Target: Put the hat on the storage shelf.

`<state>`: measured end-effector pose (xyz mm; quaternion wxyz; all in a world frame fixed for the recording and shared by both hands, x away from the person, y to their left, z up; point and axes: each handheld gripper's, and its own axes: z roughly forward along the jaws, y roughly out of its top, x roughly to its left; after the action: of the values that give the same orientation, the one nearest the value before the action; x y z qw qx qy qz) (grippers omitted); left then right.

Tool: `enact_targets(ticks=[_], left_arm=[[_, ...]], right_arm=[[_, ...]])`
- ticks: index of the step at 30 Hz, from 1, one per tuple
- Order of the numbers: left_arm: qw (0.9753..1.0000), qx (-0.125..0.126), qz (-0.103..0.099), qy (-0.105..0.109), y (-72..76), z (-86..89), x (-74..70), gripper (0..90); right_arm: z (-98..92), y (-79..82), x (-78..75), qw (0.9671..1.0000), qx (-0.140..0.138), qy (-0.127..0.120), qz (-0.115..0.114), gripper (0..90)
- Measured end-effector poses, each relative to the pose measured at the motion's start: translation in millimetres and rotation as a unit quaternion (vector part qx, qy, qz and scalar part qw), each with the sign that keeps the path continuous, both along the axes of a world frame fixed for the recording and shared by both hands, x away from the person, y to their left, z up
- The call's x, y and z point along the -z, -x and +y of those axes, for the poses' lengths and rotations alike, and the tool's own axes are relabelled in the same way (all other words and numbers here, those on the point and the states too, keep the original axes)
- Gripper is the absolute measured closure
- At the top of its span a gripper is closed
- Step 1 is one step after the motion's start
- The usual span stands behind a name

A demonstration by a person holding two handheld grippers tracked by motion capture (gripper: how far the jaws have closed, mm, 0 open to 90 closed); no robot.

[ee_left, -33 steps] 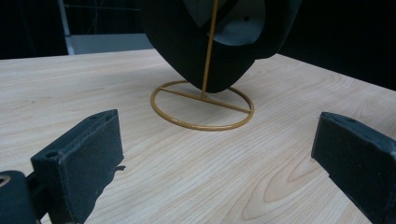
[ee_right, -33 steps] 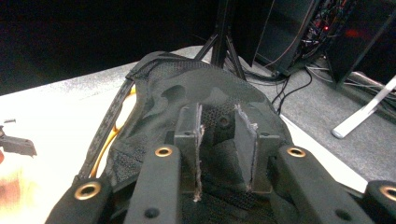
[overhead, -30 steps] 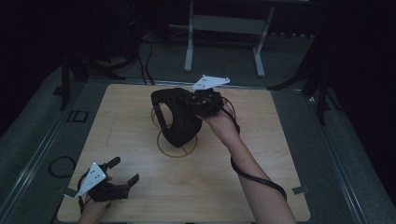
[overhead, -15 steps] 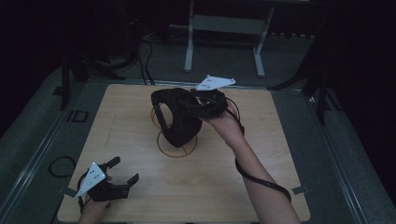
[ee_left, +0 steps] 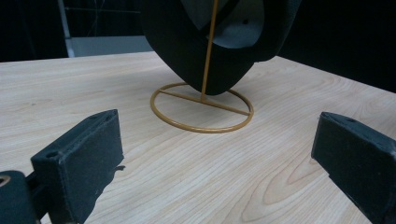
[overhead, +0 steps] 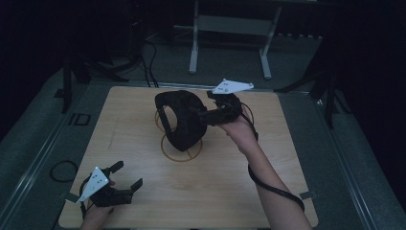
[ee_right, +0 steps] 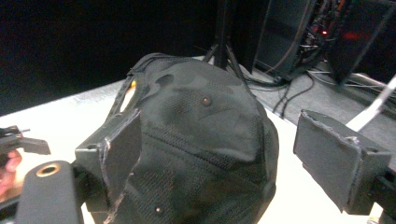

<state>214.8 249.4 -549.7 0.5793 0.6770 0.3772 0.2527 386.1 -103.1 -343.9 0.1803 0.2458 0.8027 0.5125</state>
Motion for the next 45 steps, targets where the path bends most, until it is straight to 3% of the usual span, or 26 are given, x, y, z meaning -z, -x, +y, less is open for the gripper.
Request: enact_targets(ticks=[7,26,45], left_arm=[[1.0,-0.001,0.0,0.002,1.1,0.6,-0.2,2.5],[1.0,-0.004,0.0,0.001,3.7,3.1,0.3,2.5],[1.0,-0.004,0.002,-0.003,2.9,2.1,1.8,2.5]], right_arm=[[-12.8,1.2,14.5,0.9999,-0.011,0.008,0.007,13.4],[-45.8,5.6,53.4,0.9998,0.009,0.004,0.02,13.2],[-66.8,15.9,110.3,0.9983,0.015,0.023,0.051,13.1]])
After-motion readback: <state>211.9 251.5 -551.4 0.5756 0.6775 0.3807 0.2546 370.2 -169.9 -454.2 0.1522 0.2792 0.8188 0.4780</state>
